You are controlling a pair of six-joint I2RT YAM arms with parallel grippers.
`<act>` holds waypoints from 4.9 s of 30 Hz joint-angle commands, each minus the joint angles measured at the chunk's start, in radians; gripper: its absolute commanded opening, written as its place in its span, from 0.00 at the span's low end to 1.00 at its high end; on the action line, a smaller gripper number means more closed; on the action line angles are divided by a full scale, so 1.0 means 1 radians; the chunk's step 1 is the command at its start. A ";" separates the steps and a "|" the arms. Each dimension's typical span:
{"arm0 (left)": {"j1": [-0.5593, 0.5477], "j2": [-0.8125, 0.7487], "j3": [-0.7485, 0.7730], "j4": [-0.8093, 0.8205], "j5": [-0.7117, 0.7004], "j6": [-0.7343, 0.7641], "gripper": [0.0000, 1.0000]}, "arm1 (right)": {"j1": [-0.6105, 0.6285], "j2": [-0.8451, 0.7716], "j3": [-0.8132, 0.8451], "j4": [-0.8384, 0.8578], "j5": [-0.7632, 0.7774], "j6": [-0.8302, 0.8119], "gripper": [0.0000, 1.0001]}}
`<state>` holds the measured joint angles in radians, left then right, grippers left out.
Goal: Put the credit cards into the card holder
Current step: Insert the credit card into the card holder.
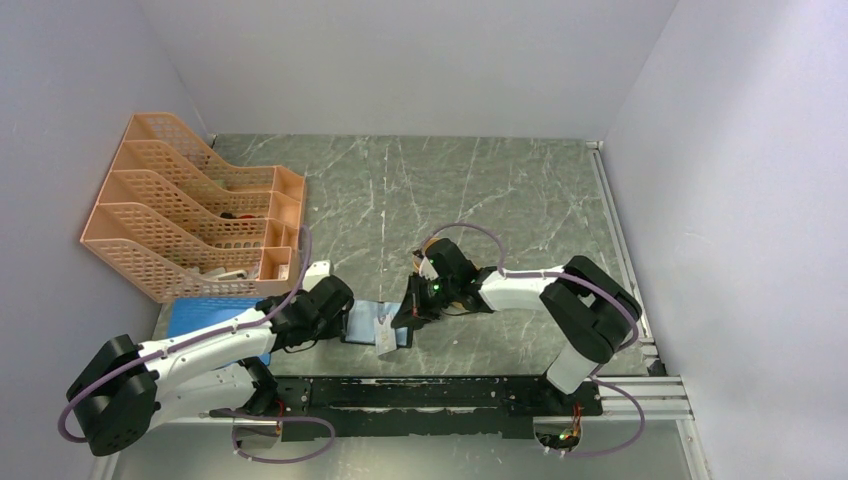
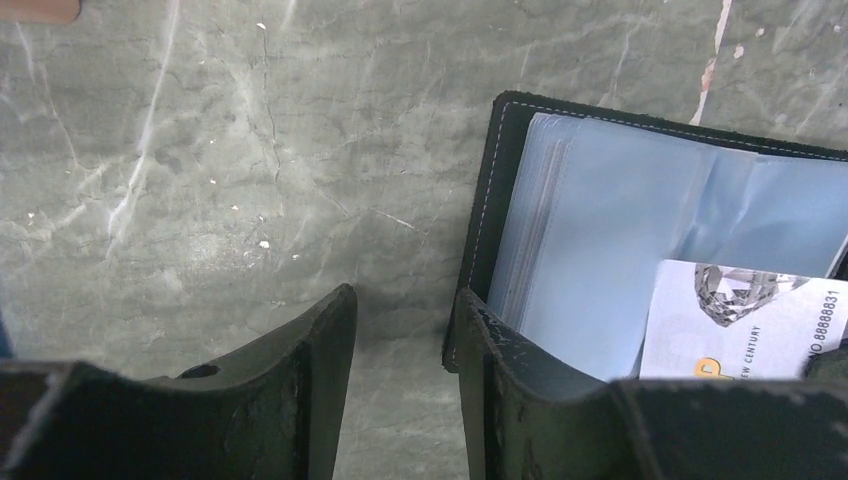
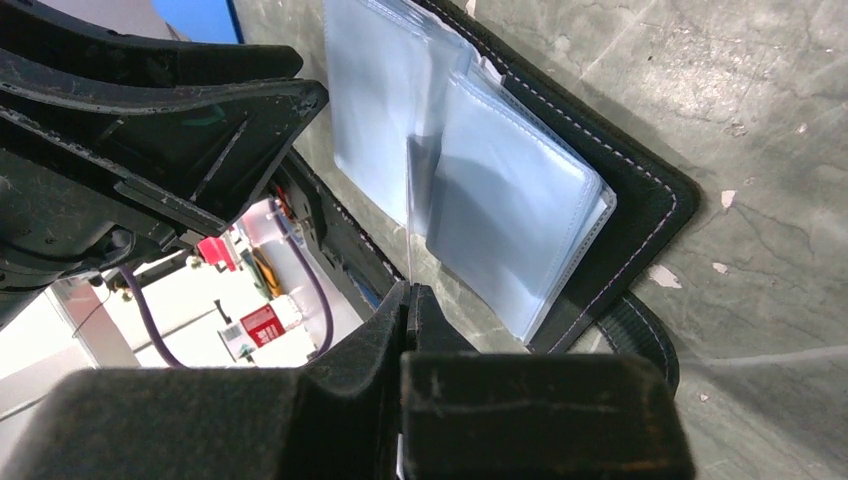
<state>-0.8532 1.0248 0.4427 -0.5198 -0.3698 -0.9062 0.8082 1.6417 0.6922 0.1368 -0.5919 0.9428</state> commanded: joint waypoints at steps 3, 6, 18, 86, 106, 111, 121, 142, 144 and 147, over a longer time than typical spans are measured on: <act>0.007 -0.001 -0.019 0.043 0.032 -0.008 0.45 | -0.004 0.032 -0.018 0.065 -0.012 0.031 0.00; 0.006 0.005 -0.027 0.052 0.046 -0.011 0.45 | -0.006 0.046 -0.020 0.090 -0.005 0.049 0.00; 0.007 0.008 -0.042 0.071 0.069 -0.013 0.43 | -0.033 0.055 -0.039 0.155 0.067 0.108 0.00; 0.007 -0.032 -0.106 0.123 0.153 -0.042 0.39 | 0.032 -0.009 -0.077 0.087 0.337 0.209 0.00; 0.007 -0.017 -0.134 0.189 0.202 -0.051 0.37 | 0.098 0.027 -0.010 0.094 0.338 0.222 0.00; 0.006 -0.018 -0.136 0.195 0.206 -0.051 0.37 | 0.117 0.056 0.017 0.102 0.322 0.212 0.00; 0.007 -0.039 -0.119 0.153 0.174 -0.050 0.37 | 0.132 0.023 0.056 0.017 0.309 0.170 0.30; 0.007 -0.154 -0.033 0.018 0.060 -0.020 0.48 | 0.132 -0.340 0.000 -0.545 0.637 -0.031 0.55; 0.007 -0.149 -0.029 0.010 0.059 -0.022 0.48 | 0.132 -0.319 0.000 -0.547 0.669 -0.020 0.54; 0.006 -0.145 -0.029 0.007 0.060 -0.027 0.48 | 0.132 -0.300 -0.010 -0.527 0.717 0.002 0.54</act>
<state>-0.8459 0.8803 0.3847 -0.4816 -0.2867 -0.9382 0.9382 1.3239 0.6930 -0.3943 0.0319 0.9218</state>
